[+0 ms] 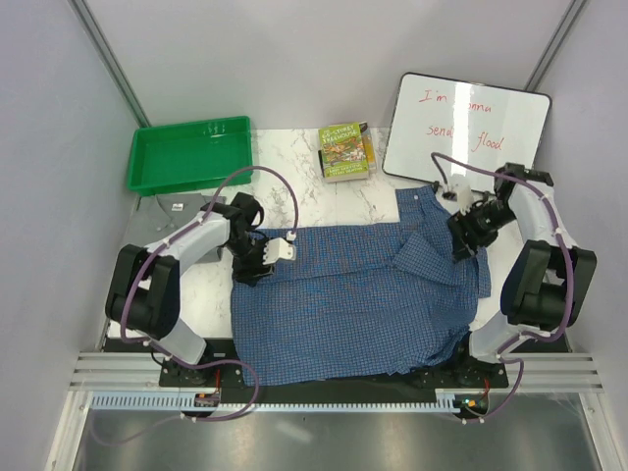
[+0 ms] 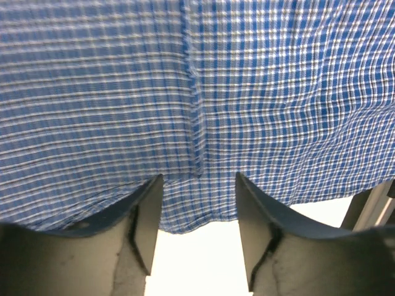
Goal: Fold and stack the long sleeve shirts
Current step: Fold the shirt
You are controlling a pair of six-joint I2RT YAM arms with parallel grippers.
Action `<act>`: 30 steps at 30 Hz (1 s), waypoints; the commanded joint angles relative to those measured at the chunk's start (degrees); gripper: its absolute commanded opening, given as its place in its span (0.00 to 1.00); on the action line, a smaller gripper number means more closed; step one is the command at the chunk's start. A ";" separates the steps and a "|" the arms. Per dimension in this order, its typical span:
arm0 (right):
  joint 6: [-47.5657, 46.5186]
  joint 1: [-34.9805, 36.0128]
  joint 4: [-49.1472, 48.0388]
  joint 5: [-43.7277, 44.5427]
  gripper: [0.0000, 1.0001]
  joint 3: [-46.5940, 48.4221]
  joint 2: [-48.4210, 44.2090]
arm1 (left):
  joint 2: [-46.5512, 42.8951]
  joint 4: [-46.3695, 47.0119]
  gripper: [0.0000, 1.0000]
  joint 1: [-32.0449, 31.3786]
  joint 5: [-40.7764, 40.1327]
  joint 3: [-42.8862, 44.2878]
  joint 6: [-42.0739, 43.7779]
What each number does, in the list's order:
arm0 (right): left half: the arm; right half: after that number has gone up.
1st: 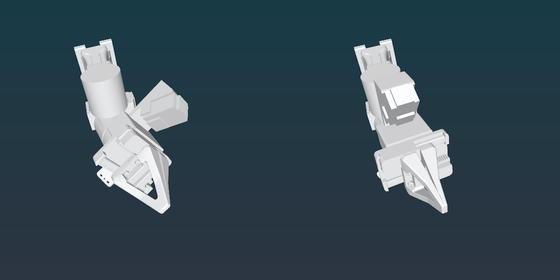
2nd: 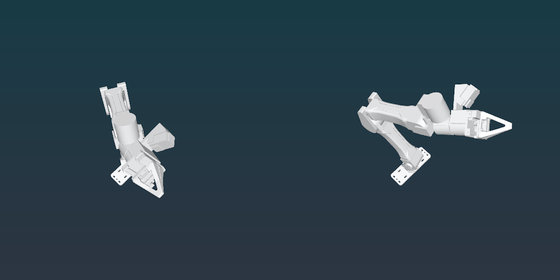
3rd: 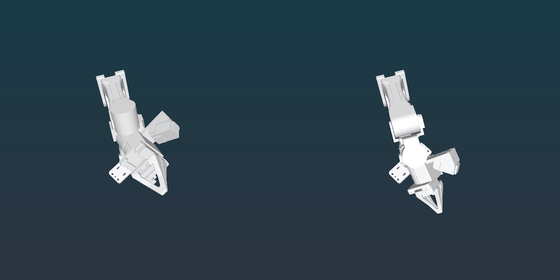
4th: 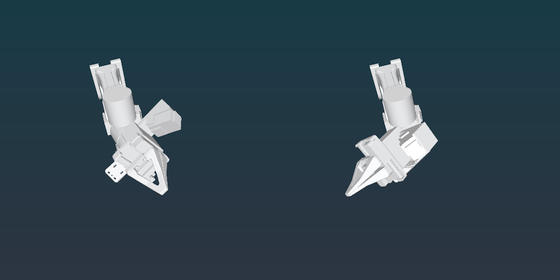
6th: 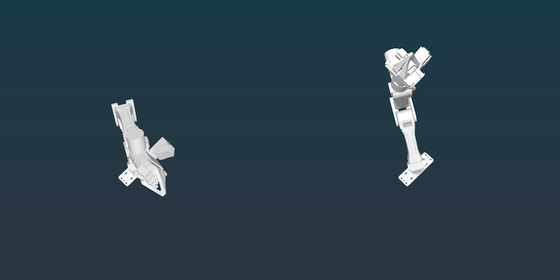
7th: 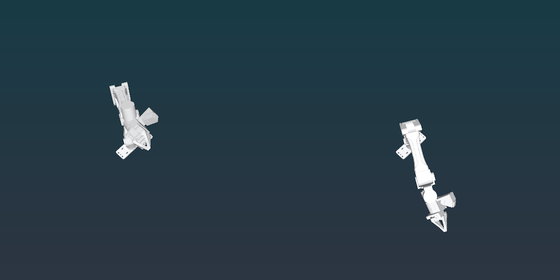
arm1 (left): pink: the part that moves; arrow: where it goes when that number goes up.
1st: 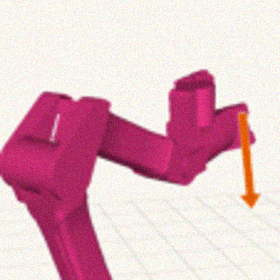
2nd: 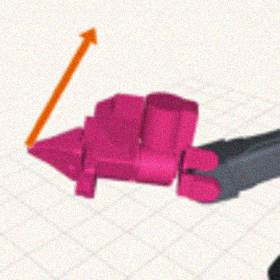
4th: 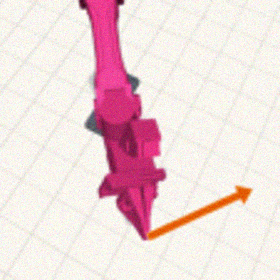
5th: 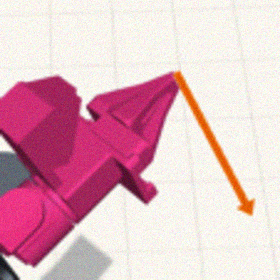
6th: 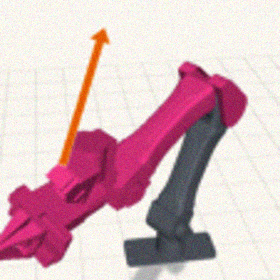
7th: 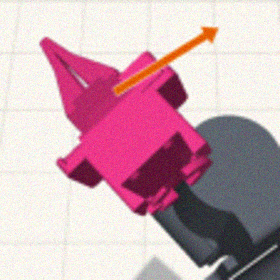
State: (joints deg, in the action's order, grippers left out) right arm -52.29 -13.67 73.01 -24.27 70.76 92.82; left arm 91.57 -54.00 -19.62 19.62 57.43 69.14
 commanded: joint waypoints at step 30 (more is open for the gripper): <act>30.50 4.26 -37.59 -1.92 0.60 25.66 31.02 | -3.41 7.59 0.61 3.62 6.49 12.09 -20.28</act>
State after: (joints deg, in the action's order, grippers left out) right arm -23.29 -10.70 38.57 -24.29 97.60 123.11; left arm 88.55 -47.57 -15.94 26.87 67.57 50.94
